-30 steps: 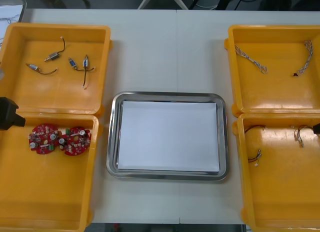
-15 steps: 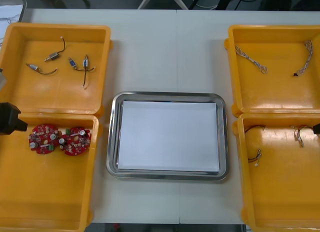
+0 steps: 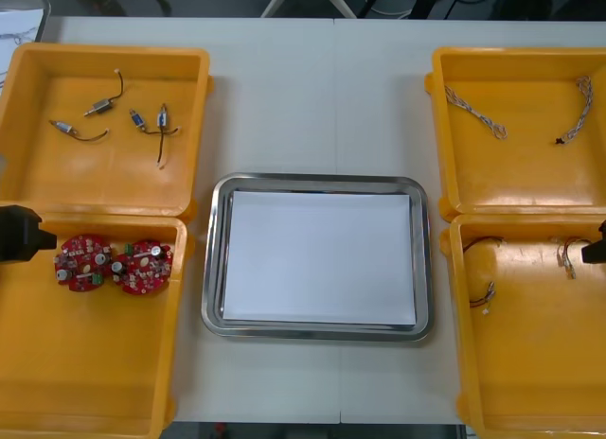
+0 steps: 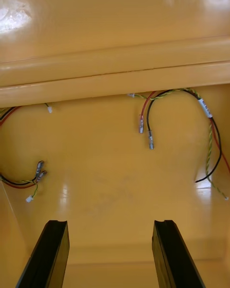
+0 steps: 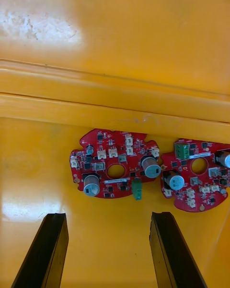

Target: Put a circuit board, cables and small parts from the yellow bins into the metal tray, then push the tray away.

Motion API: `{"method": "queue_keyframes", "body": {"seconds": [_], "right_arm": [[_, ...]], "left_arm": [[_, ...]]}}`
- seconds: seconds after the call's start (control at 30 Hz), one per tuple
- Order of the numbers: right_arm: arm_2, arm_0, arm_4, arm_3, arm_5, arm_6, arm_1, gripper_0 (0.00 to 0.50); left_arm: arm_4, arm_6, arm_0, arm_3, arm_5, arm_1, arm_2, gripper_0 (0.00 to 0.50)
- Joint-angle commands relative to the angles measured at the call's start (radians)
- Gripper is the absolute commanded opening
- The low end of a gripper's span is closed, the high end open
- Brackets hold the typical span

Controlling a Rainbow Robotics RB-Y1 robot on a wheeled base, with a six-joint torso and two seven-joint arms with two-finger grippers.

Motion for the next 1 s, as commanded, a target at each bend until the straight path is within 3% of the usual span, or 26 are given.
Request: {"method": "queue_keyframes", "body": {"seconds": [0.03, 0.33, 0.47, 0.87, 1.0], "right_arm": [[0.021, 0.042, 0.003, -0.025, -0.042, -0.057, 0.037, 0.5], [0.128, 0.082, 0.042, -0.104, -0.126, -0.253, 0.052, 0.5], [0.154, 0.083, 0.061, -0.106, -0.132, -0.273, 0.075, 0.5], [0.321, 0.082, 0.356, -0.103, -0.162, -0.342, 0.161, 0.5], [0.335, 0.082, 0.362, -0.083, -0.181, -0.407, 0.19, 0.5]], "left_arm": [[-0.02, -0.051, 0.079, 0.0, -0.073, -0.004, 0.014, 0.5], [-0.06, -0.059, 0.114, 0.068, -0.189, -0.004, -0.046, 0.5], [-0.079, -0.062, 0.112, 0.098, -0.231, -0.004, -0.074, 0.5], [-0.137, -0.058, 0.112, 0.157, -0.323, -0.004, -0.17, 0.5], [-0.149, -0.058, 0.111, 0.172, -0.347, -0.004, -0.195, 0.5]]}}
